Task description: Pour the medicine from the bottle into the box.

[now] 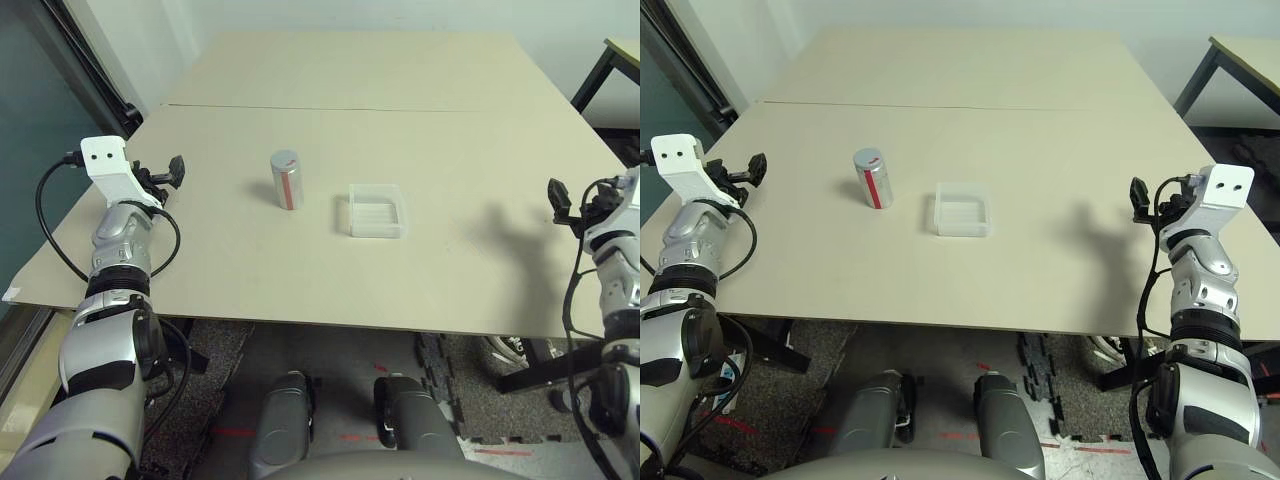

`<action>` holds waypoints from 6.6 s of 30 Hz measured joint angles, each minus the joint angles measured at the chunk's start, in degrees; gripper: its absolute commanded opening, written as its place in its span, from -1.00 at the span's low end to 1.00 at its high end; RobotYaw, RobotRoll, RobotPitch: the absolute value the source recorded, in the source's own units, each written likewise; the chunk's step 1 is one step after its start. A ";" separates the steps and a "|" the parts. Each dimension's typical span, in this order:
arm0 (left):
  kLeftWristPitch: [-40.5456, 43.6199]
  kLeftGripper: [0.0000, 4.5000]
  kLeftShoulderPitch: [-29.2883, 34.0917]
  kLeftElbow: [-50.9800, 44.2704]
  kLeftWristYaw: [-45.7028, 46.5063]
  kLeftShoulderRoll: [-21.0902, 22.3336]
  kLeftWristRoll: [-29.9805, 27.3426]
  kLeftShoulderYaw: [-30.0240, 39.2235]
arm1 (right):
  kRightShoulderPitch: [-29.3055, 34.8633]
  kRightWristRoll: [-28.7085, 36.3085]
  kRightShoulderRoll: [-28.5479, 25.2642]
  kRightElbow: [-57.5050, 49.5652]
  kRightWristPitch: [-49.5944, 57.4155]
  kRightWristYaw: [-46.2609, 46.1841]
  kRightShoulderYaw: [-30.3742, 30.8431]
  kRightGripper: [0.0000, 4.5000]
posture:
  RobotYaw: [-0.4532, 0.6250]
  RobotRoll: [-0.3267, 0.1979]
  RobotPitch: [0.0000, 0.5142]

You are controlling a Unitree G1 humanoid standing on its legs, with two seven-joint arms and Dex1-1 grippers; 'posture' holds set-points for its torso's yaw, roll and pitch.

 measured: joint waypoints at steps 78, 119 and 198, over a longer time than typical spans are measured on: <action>14.15 0.98 10.75 -29.33 -22.22 -9.00 -0.78 -15.82 | 4.77 8.96 0.76 -47.19 32.55 17.40 13.11 1.00 | -0.25 0.25 -0.62; 3.39 0.91 -1.68 -5.08 -22.66 -13.49 4.62 -17.51 | 2.59 8.96 -0.02 -50.40 36.07 25.68 21.83 1.00 | -0.33 0.25 -0.65; 19.86 0.26 -10.64 -26.42 -60.23 -15.96 0.99 -27.47 | -23.24 8.11 6.84 -35.43 36.19 44.92 30.59 0.15 | -0.20 0.25 -0.78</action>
